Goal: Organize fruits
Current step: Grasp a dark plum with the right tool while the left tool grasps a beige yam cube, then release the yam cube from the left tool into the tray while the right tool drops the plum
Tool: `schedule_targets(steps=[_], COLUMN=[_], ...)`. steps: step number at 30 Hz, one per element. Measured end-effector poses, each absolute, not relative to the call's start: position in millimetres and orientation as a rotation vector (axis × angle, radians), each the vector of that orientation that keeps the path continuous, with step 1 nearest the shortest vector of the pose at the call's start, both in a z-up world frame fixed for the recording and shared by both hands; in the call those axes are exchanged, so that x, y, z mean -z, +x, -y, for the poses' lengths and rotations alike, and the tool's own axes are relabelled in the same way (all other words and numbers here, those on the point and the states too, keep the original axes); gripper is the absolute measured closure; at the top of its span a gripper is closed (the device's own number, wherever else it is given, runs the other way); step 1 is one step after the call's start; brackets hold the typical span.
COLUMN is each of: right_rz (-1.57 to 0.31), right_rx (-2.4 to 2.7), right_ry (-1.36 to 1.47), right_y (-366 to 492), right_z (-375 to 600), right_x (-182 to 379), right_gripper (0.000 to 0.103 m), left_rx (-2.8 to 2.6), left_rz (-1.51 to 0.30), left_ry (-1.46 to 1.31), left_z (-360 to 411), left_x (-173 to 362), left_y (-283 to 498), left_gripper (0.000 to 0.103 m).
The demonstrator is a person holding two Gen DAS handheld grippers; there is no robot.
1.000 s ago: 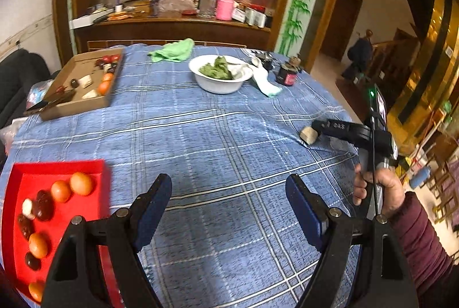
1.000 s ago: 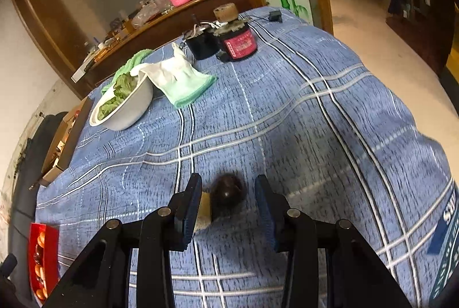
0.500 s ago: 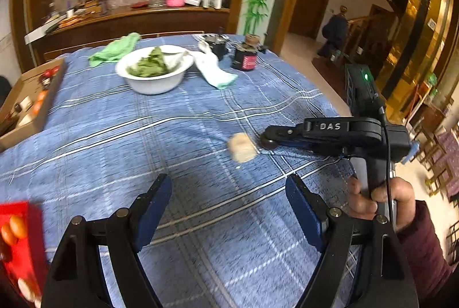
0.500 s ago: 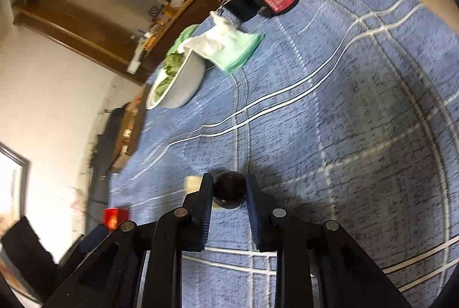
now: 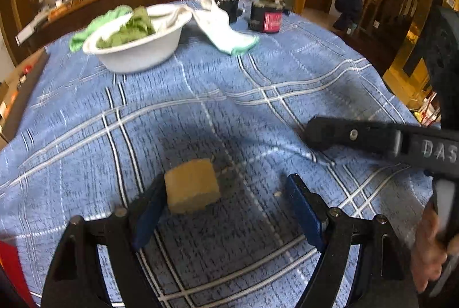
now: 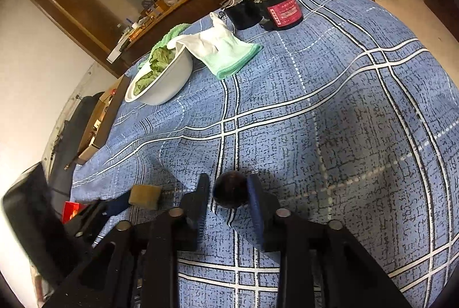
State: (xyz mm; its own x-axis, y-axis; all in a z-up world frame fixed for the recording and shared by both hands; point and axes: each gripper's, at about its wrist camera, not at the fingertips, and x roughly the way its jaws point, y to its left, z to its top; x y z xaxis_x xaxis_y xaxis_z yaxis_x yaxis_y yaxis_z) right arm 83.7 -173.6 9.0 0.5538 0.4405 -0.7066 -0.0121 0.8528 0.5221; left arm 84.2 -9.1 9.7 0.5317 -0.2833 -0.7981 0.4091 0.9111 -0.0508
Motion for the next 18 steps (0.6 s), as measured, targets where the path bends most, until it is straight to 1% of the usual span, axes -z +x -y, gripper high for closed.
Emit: schedule_targets(steps=[1,2,3,4,6,8,9,13,18], right_rz=[-0.956,-0.954,-0.954,-0.953,-0.948,-0.945,-0.944,-0.934,-0.914], right_rx=[-0.282,-0.281,-0.281,-0.284,-0.271,-0.232,-0.214,-0.205,-0.229], right_ry=[0.493,0.487,0.477,0.465,0.41,0.317,0.281,0.278,0.312], right_y=[84,83,83,83,81,80,78,76,73], right_z=[173,171,169,166,158,148,145,147,151], right_x=[-9,-9,-10,-11,-13,-15,-15,-14,-17], right_gripper=[0.061,0.059,0.054,0.053,0.055,0.067,0.076,0.077,0.077], left_rx=[0.421,0.411,0.382,0.384,0.402,0.4,0.4,0.416,0.402], left_rz=[-0.911,-0.922,-0.92,-0.914,-0.941,-0.946,-0.949,-0.952,-0.91], left_ry=[0.145,0.166,0.198,0.201,0.163,0.126,0.109,0.006,-0.055], left_z=[9,11,12,12,5,-3,-8,-32,-62], left_x=[-12,-11,-10,-12,-14,-17,-18,-28,-49], left_y=[82,82,80,80,81,80,79,74,56], left_gripper=[0.025,0.041,0.051,0.071,0.072,0.072,0.072,0.072,0.071])
